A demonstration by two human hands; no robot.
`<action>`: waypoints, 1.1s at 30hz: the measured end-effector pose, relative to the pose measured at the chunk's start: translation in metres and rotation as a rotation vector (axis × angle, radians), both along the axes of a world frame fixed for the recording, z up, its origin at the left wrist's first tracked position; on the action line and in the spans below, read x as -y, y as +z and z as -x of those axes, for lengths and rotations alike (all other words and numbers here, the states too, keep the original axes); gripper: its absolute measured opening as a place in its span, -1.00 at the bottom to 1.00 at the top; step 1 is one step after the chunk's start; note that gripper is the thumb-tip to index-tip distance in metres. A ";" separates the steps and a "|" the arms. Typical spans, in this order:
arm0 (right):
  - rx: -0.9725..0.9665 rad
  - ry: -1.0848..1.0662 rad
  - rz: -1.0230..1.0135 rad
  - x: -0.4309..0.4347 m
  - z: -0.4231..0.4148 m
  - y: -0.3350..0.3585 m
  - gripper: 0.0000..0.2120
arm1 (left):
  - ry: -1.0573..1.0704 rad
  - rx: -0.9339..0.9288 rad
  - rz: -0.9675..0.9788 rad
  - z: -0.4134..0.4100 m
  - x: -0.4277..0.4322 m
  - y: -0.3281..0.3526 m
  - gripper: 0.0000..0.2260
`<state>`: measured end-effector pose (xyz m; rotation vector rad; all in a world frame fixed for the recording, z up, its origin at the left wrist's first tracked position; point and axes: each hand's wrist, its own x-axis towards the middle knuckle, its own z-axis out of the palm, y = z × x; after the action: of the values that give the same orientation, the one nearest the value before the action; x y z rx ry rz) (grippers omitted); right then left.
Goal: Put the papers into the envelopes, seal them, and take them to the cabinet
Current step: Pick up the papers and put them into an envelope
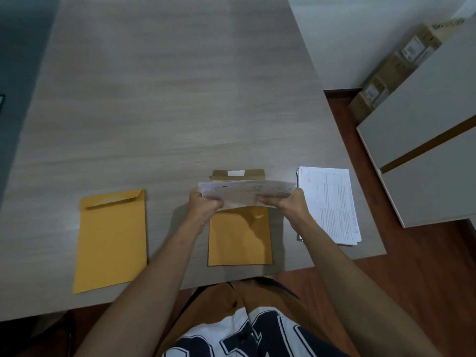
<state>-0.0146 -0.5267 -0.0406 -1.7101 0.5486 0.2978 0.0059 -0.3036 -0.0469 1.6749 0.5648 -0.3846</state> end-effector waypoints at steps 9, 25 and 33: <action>-0.018 0.002 0.043 -0.003 0.007 -0.004 -0.63 | -0.010 0.014 -0.057 0.015 0.000 -0.005 -0.69; 0.076 -0.004 0.138 0.057 -0.045 0.053 -0.70 | -0.422 0.083 -0.751 0.009 0.042 -0.021 -0.32; 0.102 0.042 0.214 0.086 -0.066 0.059 -0.60 | -0.923 0.099 -1.058 -0.016 0.015 -0.016 0.04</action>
<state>0.0515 -0.6123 0.0182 -1.9345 0.4832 0.1860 0.0223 -0.3184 -0.0626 2.9329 -0.2079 -0.7183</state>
